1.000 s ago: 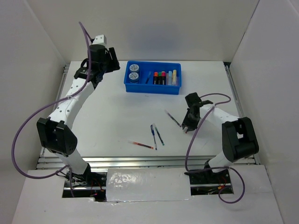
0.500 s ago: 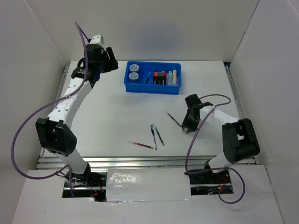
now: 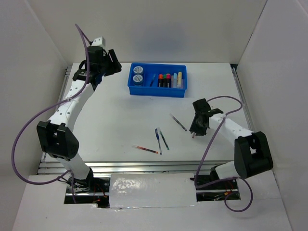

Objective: Sort the stationery into containers
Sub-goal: Pick up the pen from the center of the board, then place the pen in the storage box, then pick up the pen from the center of the board.

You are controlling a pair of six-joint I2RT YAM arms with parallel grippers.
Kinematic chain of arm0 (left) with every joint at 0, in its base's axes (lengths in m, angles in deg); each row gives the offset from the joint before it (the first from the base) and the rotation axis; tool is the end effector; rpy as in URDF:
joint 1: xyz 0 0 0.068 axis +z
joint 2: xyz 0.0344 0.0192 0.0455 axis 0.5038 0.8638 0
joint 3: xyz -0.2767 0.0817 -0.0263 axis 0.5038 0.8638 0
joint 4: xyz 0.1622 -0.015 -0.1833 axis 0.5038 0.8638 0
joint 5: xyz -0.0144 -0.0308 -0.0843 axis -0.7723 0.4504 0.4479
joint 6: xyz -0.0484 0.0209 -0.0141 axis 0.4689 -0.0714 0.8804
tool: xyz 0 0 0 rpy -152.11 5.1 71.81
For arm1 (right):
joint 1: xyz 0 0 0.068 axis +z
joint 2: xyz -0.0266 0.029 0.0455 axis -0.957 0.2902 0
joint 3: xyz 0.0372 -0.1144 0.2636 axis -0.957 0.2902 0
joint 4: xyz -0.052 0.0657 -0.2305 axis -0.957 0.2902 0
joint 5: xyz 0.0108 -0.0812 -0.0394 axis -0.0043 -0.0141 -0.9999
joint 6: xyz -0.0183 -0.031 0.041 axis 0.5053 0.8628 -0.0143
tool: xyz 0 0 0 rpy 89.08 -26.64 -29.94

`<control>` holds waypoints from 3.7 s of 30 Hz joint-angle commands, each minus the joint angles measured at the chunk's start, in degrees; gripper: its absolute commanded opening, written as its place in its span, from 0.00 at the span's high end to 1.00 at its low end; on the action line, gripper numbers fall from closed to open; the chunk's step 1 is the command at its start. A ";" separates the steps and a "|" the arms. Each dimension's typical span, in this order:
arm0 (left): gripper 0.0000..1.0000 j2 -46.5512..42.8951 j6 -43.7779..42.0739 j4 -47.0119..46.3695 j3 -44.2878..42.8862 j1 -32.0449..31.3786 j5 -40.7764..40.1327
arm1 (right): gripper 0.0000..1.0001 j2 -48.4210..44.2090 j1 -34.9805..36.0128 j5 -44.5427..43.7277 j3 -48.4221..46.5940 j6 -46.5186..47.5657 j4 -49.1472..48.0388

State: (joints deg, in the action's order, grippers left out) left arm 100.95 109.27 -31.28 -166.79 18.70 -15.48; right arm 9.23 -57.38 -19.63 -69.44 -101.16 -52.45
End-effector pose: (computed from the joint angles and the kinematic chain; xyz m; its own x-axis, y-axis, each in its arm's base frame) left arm 0.3723 -0.0725 0.4165 -0.3414 -0.4022 -0.8495 -0.0526 0.9106 -0.4100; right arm 0.2222 0.0586 0.2140 -0.8492 0.3909 -0.3550 0.3618 0.9204 0.1481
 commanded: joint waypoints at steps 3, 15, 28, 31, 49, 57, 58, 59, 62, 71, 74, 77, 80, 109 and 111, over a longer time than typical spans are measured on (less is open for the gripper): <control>0.29 0.91 2.55 -0.43 -1.86 1.44 1.91 | 0.62 6.37 -0.72 -5.36 -2.14 0.25 -0.18; 0.29 1.53 3.52 -0.35 -0.72 4.08 4.64 | 0.86 11.22 -0.45 -4.92 -3.28 0.60 -1.14; 0.25 -4.88 -2.54 -2.72 9.82 4.52 4.90 | 1.00 -3.00 3.84 -5.02 -16.28 18.95 -0.16; 0.23 -7.17 -3.16 -3.16 13.43 4.70 4.64 | 1.00 -2.16 4.64 3.49 -24.51 26.84 -2.99; 0.22 -8.23 2.81 -7.38 21.17 7.68 13.43 | 1.00 51.19 5.26 24.16 -84.76 29.96 -6.76; 0.23 -8.84 3.43 -7.73 22.66 8.56 14.92 | 1.00 59.64 6.75 26.02 -88.28 25.74 -10.46; 0.23 -8.84 3.69 -7.73 22.75 8.56 14.84 | 1.00 60.69 7.27 25.15 -88.54 25.04 -10.98; 0.23 -8.84 4.13 -7.64 22.84 8.74 15.01 | 1.00 61.31 7.45 24.70 -88.89 24.69 -11.16; 0.23 -8.84 4.75 -7.73 23.28 9.27 15.54 | 1.00 63.07 7.89 21.64 -89.24 22.41 -11.86; 0.23 -8.41 5.45 -8.08 23.54 9.62 16.24 | 0.98 63.86 8.33 15.21 -88.37 17.48 -11.78; 0.23 -8.05 5.80 -8.17 23.28 9.62 16.42 | 0.93 63.60 7.98 15.20 -87.58 16.78 -11.60; 0.23 -7.79 5.72 -8.08 23.19 9.70 16.59 | 0.75 63.16 7.81 15.47 -87.05 16.51 -11.16; 0.23 -7.53 5.45 -7.82 22.75 9.70 16.42 | 0.58 62.46 7.63 16.52 -86.78 16.51 -10.99; 0.22 -13.76 -0.17 -5.62 24.42 10.41 17.64 | 0.67 17.19 4.55 9.51 -28.26 38.82 4.93; 0.21 -14.55 -1.66 -6.58 25.04 10.58 19.92 | 0.66 18.59 6.13 6.33 -26.50 40.23 4.49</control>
State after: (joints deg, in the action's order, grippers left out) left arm 89.04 110.25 -36.53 -142.34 28.78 1.02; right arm 28.15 -52.94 -7.61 -96.89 -64.24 -48.40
